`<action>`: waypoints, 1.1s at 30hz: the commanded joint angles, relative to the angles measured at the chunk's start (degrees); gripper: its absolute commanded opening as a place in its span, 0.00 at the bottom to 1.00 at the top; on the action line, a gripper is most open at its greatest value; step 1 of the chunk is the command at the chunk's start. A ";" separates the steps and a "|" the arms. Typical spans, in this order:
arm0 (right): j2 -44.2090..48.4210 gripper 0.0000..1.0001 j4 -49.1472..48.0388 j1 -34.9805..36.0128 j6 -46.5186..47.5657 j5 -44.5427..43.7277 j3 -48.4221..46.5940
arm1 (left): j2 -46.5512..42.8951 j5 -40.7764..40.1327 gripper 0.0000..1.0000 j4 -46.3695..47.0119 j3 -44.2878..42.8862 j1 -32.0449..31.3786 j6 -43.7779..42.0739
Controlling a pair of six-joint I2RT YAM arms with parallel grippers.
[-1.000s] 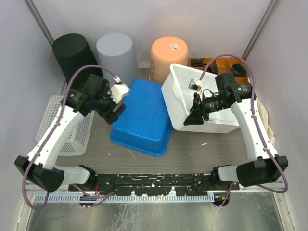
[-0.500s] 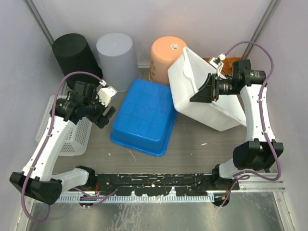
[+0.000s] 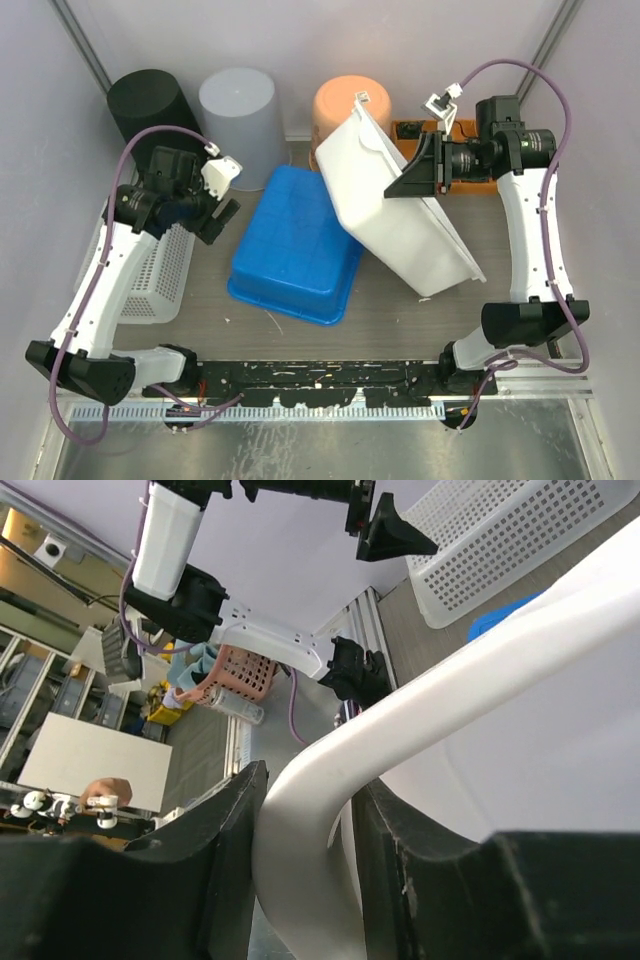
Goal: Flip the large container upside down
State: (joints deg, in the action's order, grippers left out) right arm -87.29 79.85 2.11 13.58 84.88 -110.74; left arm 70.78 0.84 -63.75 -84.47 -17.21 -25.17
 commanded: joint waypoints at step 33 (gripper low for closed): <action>-8.01 0.01 -158.65 -64.98 -97.40 8.26 57.01 | 16.64 -4.48 0.84 -1.61 -15.23 -11.87 -2.31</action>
State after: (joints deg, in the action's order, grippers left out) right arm -81.95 -54.72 -61.08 -75.96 88.38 -63.90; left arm 86.32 -2.00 -65.60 -97.43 -27.16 -26.63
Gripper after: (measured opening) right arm 0.471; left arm 0.839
